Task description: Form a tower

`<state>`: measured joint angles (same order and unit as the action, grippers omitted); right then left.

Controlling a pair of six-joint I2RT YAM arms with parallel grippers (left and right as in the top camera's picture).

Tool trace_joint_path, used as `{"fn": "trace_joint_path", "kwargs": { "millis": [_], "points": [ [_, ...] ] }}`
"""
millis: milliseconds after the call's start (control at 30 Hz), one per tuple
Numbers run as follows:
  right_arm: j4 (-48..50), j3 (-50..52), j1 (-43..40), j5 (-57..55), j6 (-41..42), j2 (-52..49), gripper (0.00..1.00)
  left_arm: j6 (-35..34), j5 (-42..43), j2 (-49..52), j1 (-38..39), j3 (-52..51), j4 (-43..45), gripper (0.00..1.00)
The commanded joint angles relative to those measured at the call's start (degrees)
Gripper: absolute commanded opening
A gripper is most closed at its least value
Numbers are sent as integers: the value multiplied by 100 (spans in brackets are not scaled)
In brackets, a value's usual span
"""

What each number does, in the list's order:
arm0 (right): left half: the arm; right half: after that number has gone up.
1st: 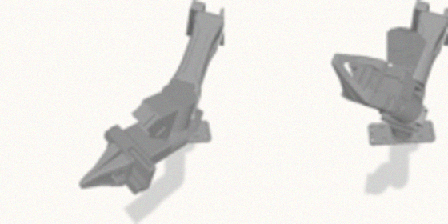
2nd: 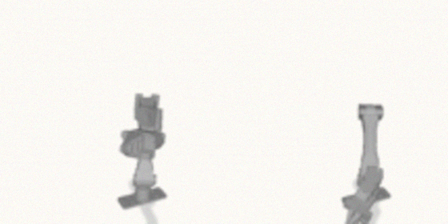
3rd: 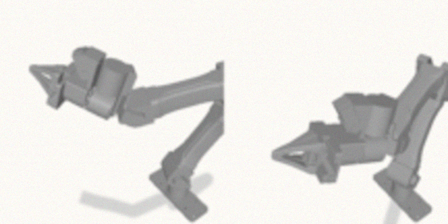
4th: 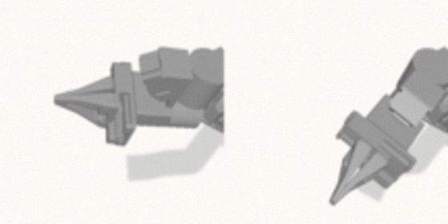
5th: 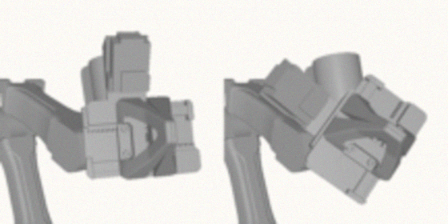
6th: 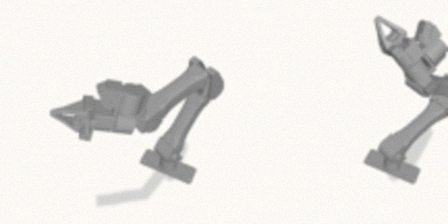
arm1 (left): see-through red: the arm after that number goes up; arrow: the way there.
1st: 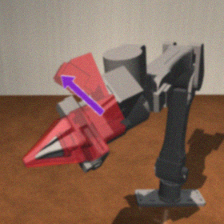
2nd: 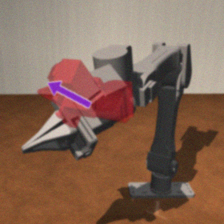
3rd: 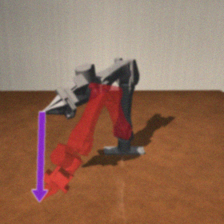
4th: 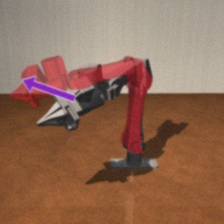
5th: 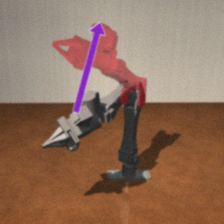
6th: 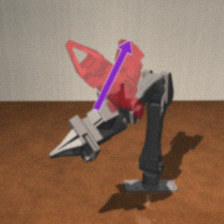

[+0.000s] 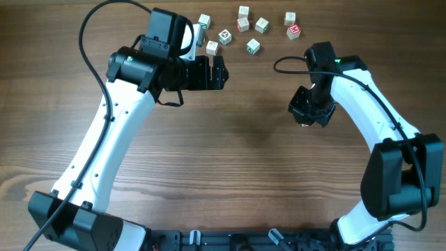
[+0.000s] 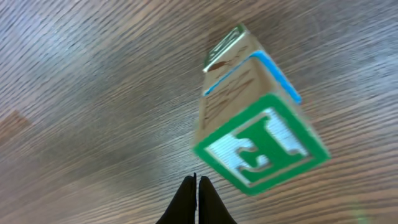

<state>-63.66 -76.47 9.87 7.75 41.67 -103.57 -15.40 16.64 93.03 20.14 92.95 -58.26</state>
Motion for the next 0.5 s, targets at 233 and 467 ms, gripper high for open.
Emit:
{"fn": "trace_joint_path", "kwargs": {
  "millis": [233,467],
  "points": [
    [-50,22,-11,-328,208,155,4,-26,68,9,22,-17,0,100],
    [-50,22,-13,-391,243,155,4,-28,68,9,22,-17,0,100]
  ]
}}
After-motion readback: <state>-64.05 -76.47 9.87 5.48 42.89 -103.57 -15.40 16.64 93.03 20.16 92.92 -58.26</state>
